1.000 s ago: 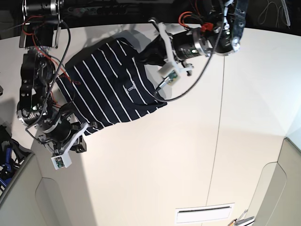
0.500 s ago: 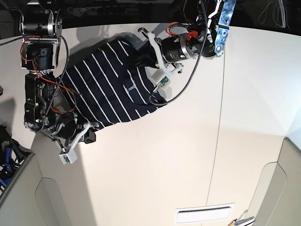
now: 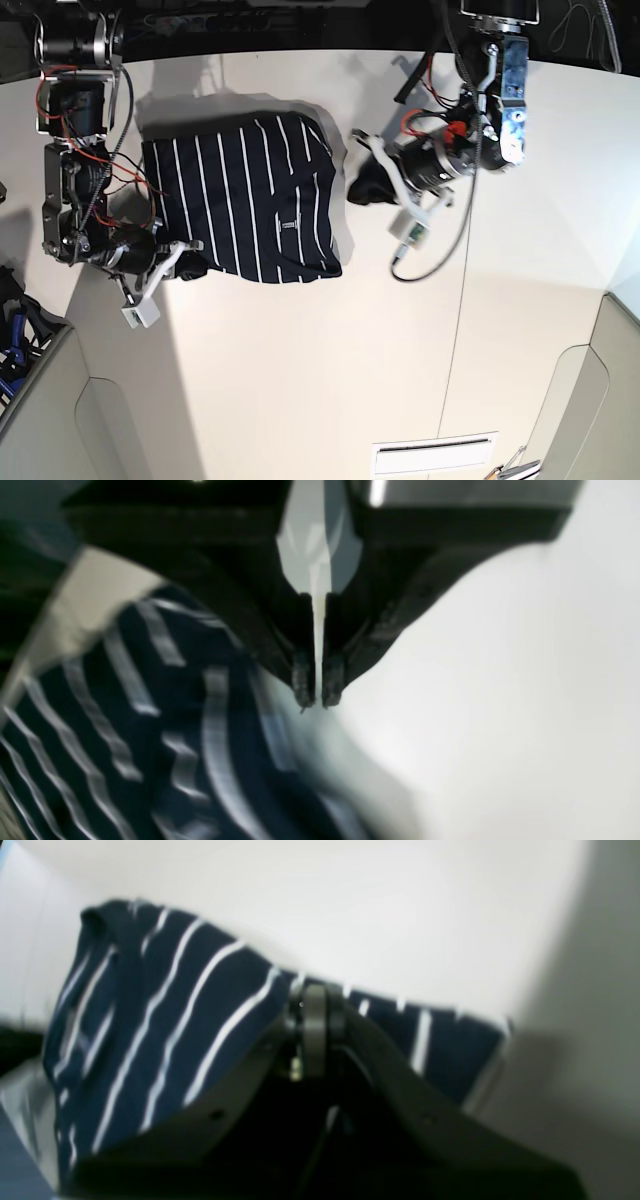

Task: Fold the T-shirt properly
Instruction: 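Grasp the folded bundle with both grippers and straighten it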

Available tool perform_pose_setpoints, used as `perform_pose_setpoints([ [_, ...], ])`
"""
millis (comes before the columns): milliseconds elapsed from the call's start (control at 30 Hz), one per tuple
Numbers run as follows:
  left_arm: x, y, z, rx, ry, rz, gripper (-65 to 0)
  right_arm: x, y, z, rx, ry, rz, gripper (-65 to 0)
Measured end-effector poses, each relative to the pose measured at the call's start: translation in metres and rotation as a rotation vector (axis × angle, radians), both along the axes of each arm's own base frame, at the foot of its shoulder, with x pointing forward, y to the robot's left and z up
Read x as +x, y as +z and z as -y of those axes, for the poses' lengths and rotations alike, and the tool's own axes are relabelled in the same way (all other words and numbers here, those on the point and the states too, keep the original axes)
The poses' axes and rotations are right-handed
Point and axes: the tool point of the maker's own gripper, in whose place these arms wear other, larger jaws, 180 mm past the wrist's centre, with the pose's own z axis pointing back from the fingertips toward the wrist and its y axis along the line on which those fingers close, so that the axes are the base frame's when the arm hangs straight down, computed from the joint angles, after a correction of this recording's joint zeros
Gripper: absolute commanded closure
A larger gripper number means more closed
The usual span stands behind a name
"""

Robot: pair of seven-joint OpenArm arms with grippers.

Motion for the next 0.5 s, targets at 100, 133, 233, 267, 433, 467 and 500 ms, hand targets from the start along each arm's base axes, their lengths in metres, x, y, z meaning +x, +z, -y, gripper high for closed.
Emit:
perform_pose_setpoints([
  [100,0.016,0.000,-0.013,0.021,0.012,0.010,-3.4,-0.017,-0.008,0.002,0.018,-0.003,-0.023,0.0],
  [133,0.020,0.000,-0.015,0.018,0.012,0.007,-3.4,-0.022,-0.010,0.000,0.023,0.000,-0.024,0.0],
  [233,0.024,0.000,-0.017,0.009,0.011,-0.010,-3.3,-0.034,-0.007,-0.005,0.036,0.009,-0.013,0.0],
  [267,0.021,0.004,-0.017,-0.018,0.001,-0.021,-2.7,-0.036,-0.006,-0.005,0.034,0.012,-0.006,0.0],
  [433,0.012,0.050,-0.011,-0.078,-0.076,0.077,-1.8,-0.024,0.021,0.005,0.031,-0.023,0.085,0.0],
  [467,0.007,0.058,-0.009,-0.079,-0.086,0.102,-1.8,-0.020,0.027,0.009,0.035,-0.038,0.108,0.0],
  [500,0.000,0.062,-0.006,-0.082,-0.096,0.112,-1.8,-0.017,0.031,0.014,0.037,-0.055,0.123,0.0],
])
